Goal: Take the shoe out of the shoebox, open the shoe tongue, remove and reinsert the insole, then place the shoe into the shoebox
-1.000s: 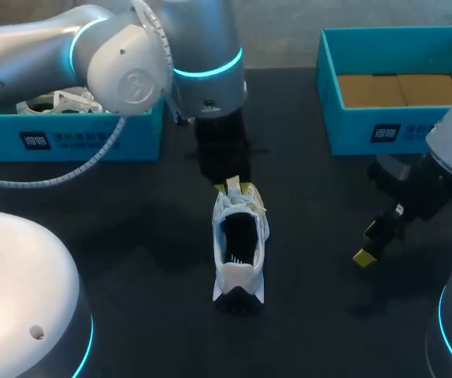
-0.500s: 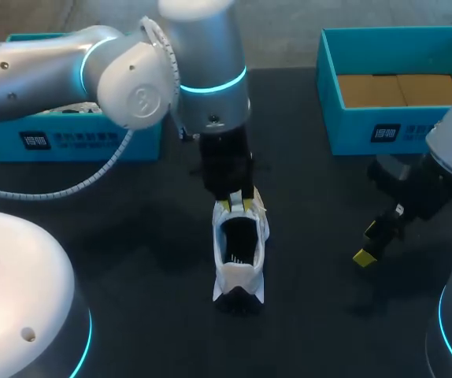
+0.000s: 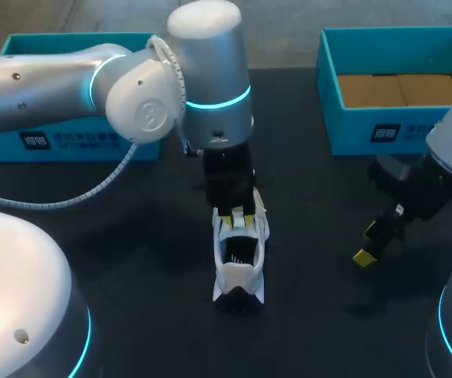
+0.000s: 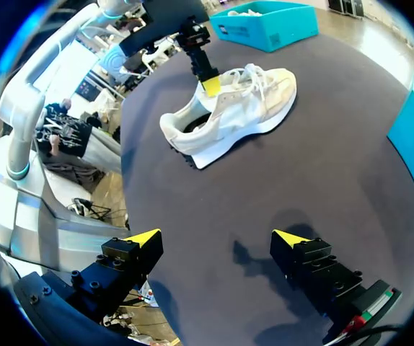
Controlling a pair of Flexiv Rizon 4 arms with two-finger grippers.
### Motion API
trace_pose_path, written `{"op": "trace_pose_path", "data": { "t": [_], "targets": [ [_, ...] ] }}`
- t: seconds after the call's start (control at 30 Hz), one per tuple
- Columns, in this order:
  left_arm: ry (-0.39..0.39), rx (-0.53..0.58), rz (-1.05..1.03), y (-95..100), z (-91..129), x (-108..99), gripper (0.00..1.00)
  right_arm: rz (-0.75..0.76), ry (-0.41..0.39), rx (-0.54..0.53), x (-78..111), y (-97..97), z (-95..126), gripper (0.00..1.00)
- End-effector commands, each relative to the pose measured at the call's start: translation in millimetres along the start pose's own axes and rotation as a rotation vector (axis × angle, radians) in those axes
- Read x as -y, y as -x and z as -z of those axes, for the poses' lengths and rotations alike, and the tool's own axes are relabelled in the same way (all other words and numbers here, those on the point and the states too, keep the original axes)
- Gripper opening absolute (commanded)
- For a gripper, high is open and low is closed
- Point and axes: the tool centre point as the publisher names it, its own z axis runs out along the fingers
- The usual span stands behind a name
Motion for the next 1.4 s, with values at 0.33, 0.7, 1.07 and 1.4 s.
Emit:
{"op": "trace_pose_path", "data": {
  "t": [0.33,0.7,1.07,1.4],
  "targets": [
    [-0.003,-0.005,0.009,-3.8,-3.7,1.2,0.26,0.000,-0.001,0.003,0.5,-0.9,-0.5,1.00],
    [-0.021,0.009,0.003,-6.0,-5.5,8.1,0.27,0.000,-0.001,0.003,0.5,-0.9,-0.5,1.00],
    [0.030,0.052,0.106,-3.6,60.9,22.3,0.40,0.000,-0.001,0.003,0.5,-0.9,-0.5,1.00],
    [-0.040,0.018,0.381,-10.8,70.8,38.8,1.00,0.000,-0.001,0.003,0.5,-0.9,-0.5,1.00]
  ]
}}
